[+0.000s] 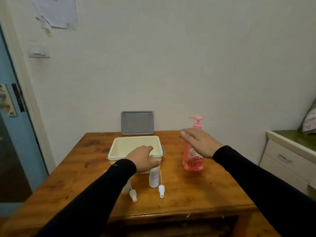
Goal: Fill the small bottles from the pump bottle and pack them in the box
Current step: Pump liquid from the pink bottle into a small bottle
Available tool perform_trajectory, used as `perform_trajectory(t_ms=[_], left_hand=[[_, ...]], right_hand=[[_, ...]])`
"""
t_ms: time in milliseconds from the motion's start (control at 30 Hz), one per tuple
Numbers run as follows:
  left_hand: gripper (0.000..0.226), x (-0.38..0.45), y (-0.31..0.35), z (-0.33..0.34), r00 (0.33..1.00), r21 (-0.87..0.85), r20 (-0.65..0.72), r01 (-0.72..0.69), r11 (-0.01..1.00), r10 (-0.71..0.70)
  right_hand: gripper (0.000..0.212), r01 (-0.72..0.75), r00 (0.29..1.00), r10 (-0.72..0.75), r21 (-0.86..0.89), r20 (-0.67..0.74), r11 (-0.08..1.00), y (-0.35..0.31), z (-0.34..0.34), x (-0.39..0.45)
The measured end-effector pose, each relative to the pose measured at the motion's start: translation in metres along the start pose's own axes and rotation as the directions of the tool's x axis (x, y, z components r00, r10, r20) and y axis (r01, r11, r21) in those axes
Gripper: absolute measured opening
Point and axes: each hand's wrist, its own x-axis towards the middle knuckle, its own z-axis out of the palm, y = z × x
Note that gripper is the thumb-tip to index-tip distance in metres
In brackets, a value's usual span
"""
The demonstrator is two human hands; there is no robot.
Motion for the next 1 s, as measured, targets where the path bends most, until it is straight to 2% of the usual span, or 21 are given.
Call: perform_trajectory(t_ms=[167,267,400,767,867,1000], left_hand=[[0.066,-0.001,-0.001,0.026,0.995,-0.005,0.061,0.081,0.997,-0.08],[0.054,-0.001,-0.003,0.042,0.993,-0.07,0.039,0.117,0.991,-0.114],[0.046,-0.001,-0.004,0.055,0.989,-0.147,-0.01,0.144,0.979,-0.147],[0.04,0.008,-0.007,0.049,0.993,-0.155,-0.03,0.108,0.982,-0.114],[0.039,0.012,-0.005,0.035,0.995,-0.185,-0.033,0.086,0.979,-0.094],[0.039,0.022,0.003,0.012,0.994,-0.187,-0.104,0.011,0.982,-0.031]], right_hand=[[0.07,-0.012,1.0,0.011,0.024,0.024,1.0,0.007,0.006,-0.007],[0.066,-0.019,1.0,0.019,0.012,0.024,1.0,0.014,0.007,-0.008],[0.076,-0.044,0.999,0.044,0.003,0.018,0.999,0.021,0.011,-0.01],[0.077,-0.042,0.999,0.041,0.063,0.028,0.997,0.033,0.016,-0.004],[0.066,-0.016,1.0,0.017,0.085,-0.009,0.996,0.036,0.011,-0.001],[0.074,-0.014,0.992,0.026,0.098,-0.126,0.995,0.041,0.001,0.007]])
